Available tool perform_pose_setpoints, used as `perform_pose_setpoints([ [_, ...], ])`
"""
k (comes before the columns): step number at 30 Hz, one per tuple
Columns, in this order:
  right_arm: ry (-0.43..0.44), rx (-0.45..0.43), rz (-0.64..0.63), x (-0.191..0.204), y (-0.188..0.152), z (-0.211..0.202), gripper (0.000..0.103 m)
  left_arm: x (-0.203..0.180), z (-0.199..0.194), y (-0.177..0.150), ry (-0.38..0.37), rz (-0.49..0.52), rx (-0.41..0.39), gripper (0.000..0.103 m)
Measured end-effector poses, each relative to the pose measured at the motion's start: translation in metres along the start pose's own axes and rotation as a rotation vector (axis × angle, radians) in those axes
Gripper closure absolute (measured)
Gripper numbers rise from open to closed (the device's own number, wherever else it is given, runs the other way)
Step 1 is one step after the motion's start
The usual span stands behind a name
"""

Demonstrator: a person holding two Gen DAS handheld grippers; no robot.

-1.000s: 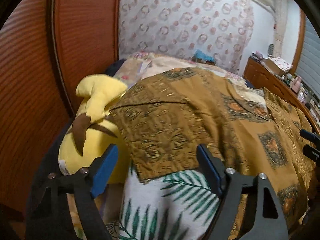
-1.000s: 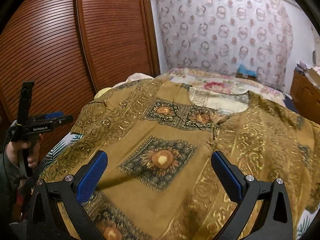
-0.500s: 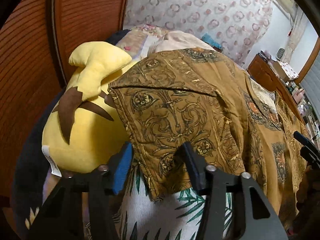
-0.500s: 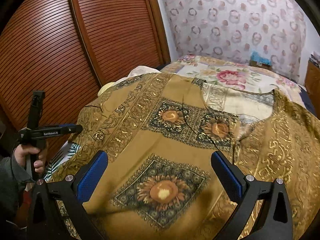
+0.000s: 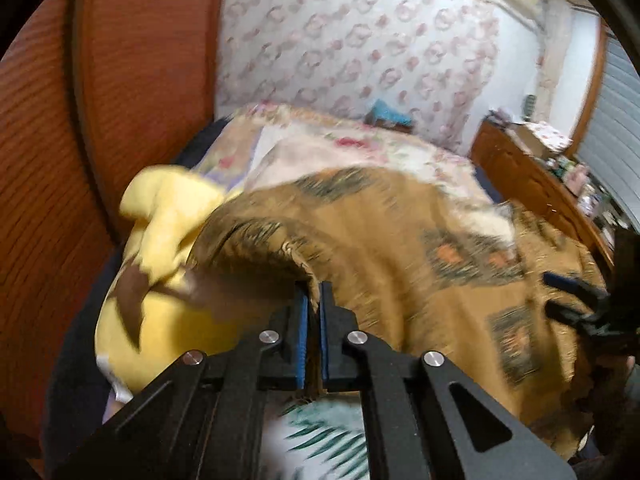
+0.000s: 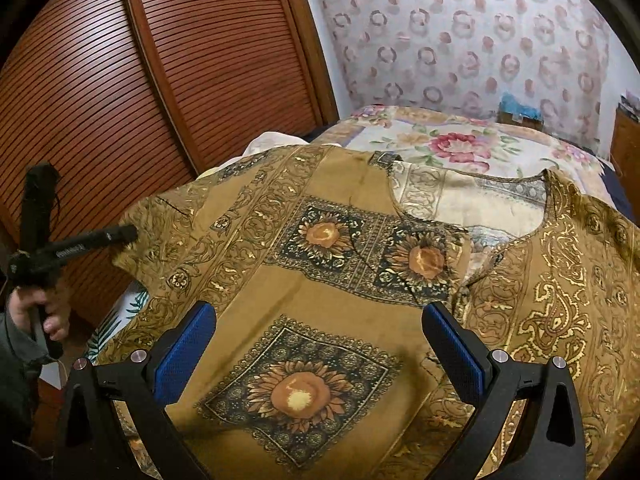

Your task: Fold small clothes

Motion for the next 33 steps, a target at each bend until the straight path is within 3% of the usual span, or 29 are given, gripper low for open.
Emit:
perform_pose_setpoints([
  [4,-0.024,-0.017,0.008,-0.004,-0.001,-0.008,0.000,-0.050,-0.004,0.018,-0.093,0.091,-0.012,0.097],
  [7,-0.042,-0.028,0.028,-0.007,-0.004,-0.014,0.000,-0.085,0.007,0.023,-0.168,0.148,0.034,0.097],
  [13,-0.077,-0.032,0.055,-0.008,-0.013,-0.023,0.000,-0.114,0.029,0.008,-0.203,0.216,0.122,0.097],
  [20,-0.084,-0.013,0.064,0.003,-0.014,-0.021,0.000,-0.098,0.019,0.004,-0.170,0.208,0.103,0.073],
  [22,-0.078,-0.011,0.061,0.004,-0.006,-0.019,0.000,-0.091,0.016,0.006,-0.157,0.189,0.091,0.058],
  [24,-0.068,-0.012,0.057,0.006,0.000,-0.016,0.000,-0.082,0.014,0.007,-0.137,0.177,0.076,0.053],
  [25,-0.059,-0.012,0.051,0.008,0.003,-0.015,0.000,-0.072,0.014,0.006,-0.116,0.171,0.077,0.043],
  [27,-0.050,-0.009,0.033,0.013,0.009,-0.010,0.001,-0.058,0.018,0.002,-0.091,0.148,0.083,0.033],
  [33,0.021,0.005,-0.030,0.029,0.028,0.016,0.009,-0.024,0.032,-0.020,0.012,0.116,0.126,0.029],
])
Point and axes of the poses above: each gripper's, at about its wrist camera, not at the fingertips, and z roughly the way its jaws point, x to its left, y to its top, the point moved 1 cm from there along z, roughly the way its jaws point, and after that the axes turned 14 degrees about -z, right-handed, at the moved point
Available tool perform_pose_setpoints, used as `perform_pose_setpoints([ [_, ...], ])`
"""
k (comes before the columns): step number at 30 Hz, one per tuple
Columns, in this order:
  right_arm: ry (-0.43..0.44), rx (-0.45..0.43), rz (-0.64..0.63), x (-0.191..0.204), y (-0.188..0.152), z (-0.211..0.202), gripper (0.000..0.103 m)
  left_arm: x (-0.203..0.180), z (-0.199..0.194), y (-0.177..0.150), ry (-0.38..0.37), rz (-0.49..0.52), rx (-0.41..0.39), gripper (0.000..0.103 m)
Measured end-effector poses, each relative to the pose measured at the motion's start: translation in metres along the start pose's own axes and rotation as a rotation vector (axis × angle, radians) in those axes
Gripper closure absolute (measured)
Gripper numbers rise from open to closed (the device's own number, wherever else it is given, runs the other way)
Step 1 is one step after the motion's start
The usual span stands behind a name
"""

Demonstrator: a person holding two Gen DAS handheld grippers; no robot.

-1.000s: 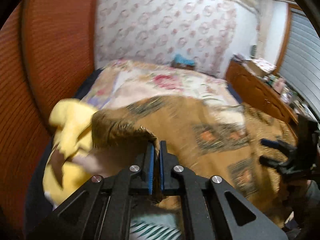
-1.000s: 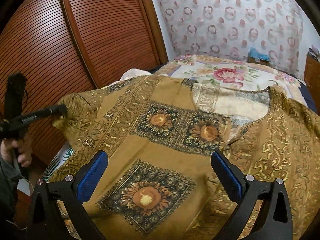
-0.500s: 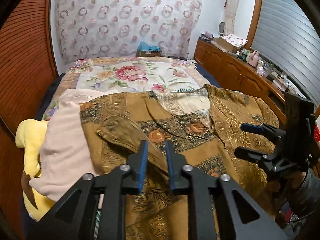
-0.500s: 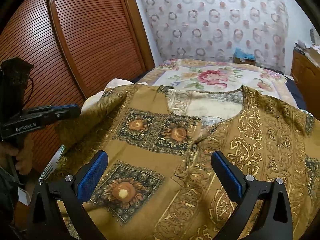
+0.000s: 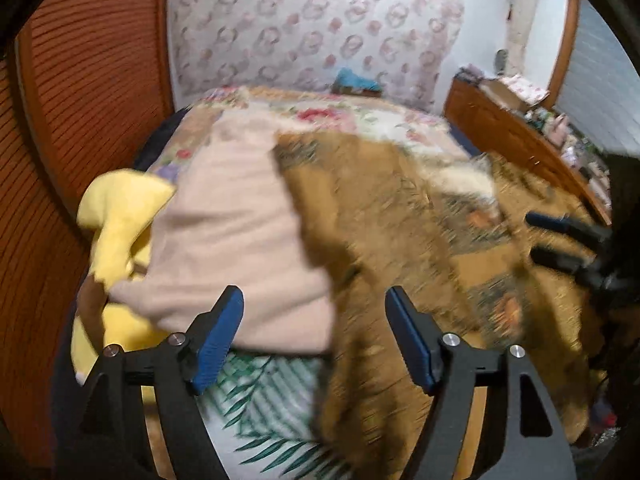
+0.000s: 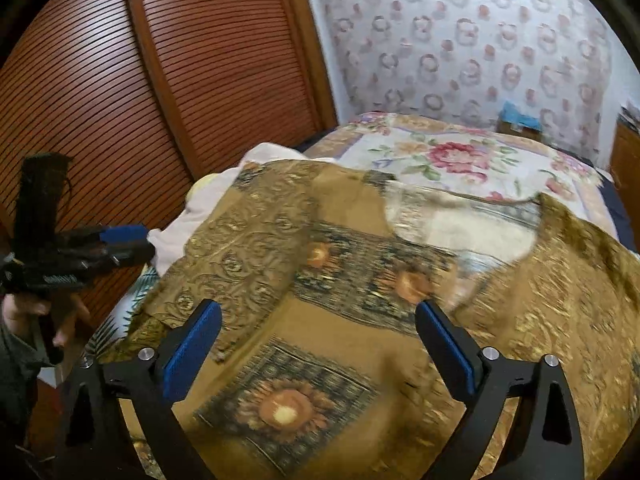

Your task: Fold small clothes

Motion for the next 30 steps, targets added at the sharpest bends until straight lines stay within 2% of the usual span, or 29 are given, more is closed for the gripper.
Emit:
perform_pose_setpoints([
  [4,0.046,0.030,-0.018,0.002,0.013,0.027,0.031,0.012,0.012,-0.016,0.065,0.004,0.028,0.029],
  [7,0.081,0.056,-0.022,0.002,0.024,0.049,0.039,0.015,0.019,-0.024,0.066,0.002,0.047,0.029],
  [10,0.109,0.092,-0.028,-0.003,0.033,0.073,0.043,0.014,0.028,-0.030,0.064,0.002,0.071,0.028],
  [16,0.101,0.147,-0.035,-0.009,0.040,0.106,0.052,0.009,0.030,-0.038,0.080,0.036,0.013,0.024],
  [19,0.088,0.161,-0.049,-0.003,0.040,0.112,0.058,0.012,0.030,-0.036,0.076,0.030,0.014,0.023],
  [21,0.076,0.151,-0.059,-0.002,0.039,0.117,0.059,0.013,0.031,-0.035,0.075,0.032,0.016,0.021],
  [26,0.059,0.133,-0.052,-0.002,0.038,0.110,0.060,0.013,0.031,-0.035,0.076,0.034,0.016,0.021],
  [30,0.018,0.091,-0.047,-0.007,0.031,0.077,0.060,0.013,0.031,-0.035,0.077,0.034,0.015,0.021],
])
Point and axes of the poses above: each gripper's, at about its wrist camera, not at the fingertips, and z roughly the way its jaws point, x to its left, y to its top, the point moved 1 cm from there along z, roughly the way its jaws point, and after that the axes turned 14 degrees about -z, right-handed, at the moved point
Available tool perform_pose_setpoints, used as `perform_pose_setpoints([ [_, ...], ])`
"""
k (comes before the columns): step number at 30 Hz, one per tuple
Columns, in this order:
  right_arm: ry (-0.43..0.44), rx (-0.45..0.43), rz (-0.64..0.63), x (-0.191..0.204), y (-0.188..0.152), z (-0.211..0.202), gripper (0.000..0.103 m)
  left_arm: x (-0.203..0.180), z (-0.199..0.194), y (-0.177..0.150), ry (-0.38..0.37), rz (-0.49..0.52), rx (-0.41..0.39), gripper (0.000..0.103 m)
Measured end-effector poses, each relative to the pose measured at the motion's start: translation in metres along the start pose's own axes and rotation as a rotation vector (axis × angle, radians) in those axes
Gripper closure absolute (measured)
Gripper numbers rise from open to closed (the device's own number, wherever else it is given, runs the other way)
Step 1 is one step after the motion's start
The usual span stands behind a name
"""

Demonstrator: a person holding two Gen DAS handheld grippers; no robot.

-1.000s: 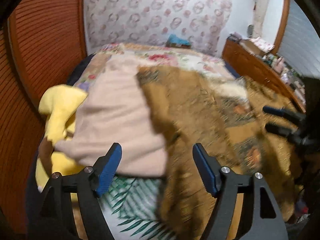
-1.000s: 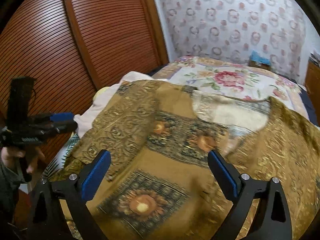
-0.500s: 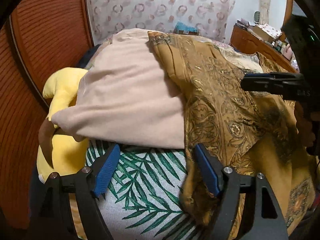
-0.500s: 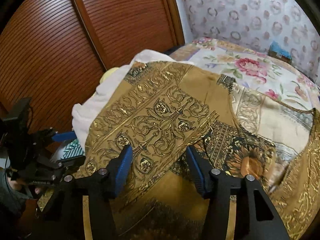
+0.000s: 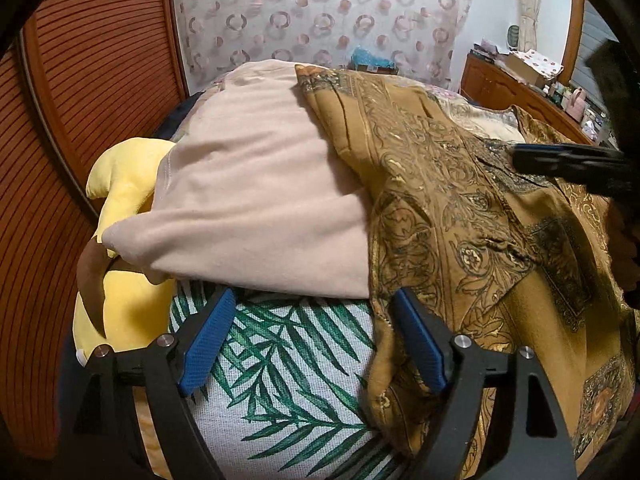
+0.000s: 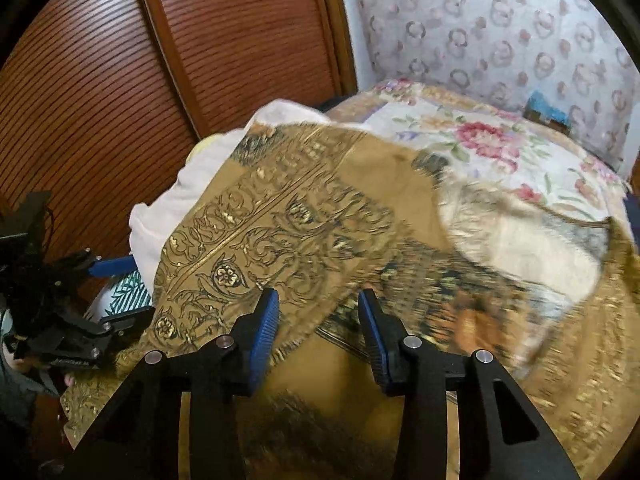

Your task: Fold small clothes

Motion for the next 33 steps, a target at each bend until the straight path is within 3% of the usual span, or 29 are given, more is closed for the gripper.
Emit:
perform_pose_setpoints([
  [9,-0.168,-0.069,0.123,-0.031,-0.073,-0.103,0.060,-0.001,-0.001,0.003,0.003,-0.015,0.022,0.021],
  [13,-0.283,-0.083,0.196,-0.051,-0.113,-0.147,0.055,-0.013,-0.021,0.012,-0.030,0.015,-0.040,0.021],
  [18,-0.376,-0.104,0.301,-0.070,-0.155,-0.188,0.035,-0.050,-0.037,0.031,-0.077,0.084,-0.095,0.021],
  [20,-0.421,-0.091,0.331,-0.074,-0.169,-0.194,0.029,-0.067,-0.037,0.037,-0.115,0.101,-0.100,0.021],
  [25,-0.491,-0.067,0.393,-0.076,-0.199,-0.202,0.029,-0.121,-0.025,0.050,-0.185,0.152,-0.081,0.021],
  [33,-0.513,0.008,0.453,-0.075,-0.223,-0.195,0.029,-0.189,0.005,0.040,-0.238,0.257,-0.003,0.021],
])
Point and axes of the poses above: each gripper's, at about its wrist camera, not at the fingertips, and z roughly the way its jaws point, x to its left, y to its top, the point moved 1 cm from there along z, roughly the way its jaws point, and after that the axes turned 14 degrees about -z, right-handed, at the moved point
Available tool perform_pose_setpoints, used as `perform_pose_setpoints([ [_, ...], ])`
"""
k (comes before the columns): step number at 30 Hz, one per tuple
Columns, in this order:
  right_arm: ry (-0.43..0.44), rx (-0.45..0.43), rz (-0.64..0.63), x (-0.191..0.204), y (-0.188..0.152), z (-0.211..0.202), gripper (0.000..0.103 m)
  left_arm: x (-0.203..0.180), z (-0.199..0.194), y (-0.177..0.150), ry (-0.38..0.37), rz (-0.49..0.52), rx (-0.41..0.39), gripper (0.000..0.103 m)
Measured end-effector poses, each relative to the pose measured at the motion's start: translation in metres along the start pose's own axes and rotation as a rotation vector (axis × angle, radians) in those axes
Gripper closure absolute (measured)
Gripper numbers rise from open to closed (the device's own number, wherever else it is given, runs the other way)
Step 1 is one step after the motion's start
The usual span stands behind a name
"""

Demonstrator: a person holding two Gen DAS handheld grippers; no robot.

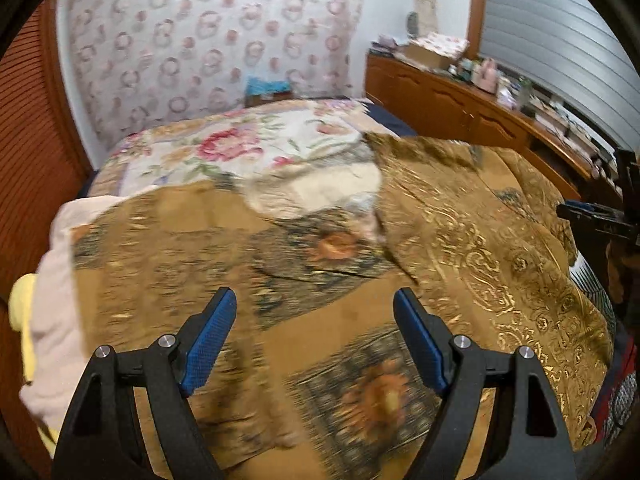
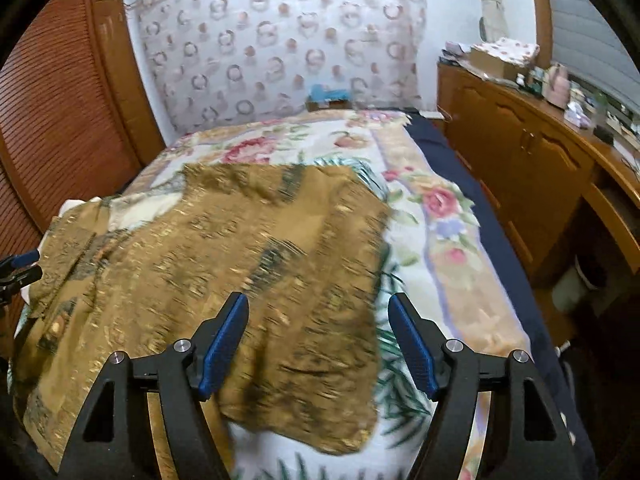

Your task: Fold small clothes

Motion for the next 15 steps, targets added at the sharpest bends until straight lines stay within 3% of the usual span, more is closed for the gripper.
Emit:
perform_pose_setpoints([
  [10,0.061,0.067,0.030,-0.005,-0.004,0.004,0.029,-0.033,0.038,-0.023,-0.009,0.053,0.113,0.021],
  [15,0.064,0.069,0.000,-0.014,-0.003,0.001,0.041,-0.036,0.044,-0.028,0.011,0.078,0.123,0.021],
])
Point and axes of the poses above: each gripper's, at about its wrist camera, not at the fingertips, and z roughly the way its jaws point, x to its left, y to its top, the point moved 1 cm from there along z, roughly the way its jaws point, and after that the axes turned 14 degrees about -z, right-handed, at the moved point
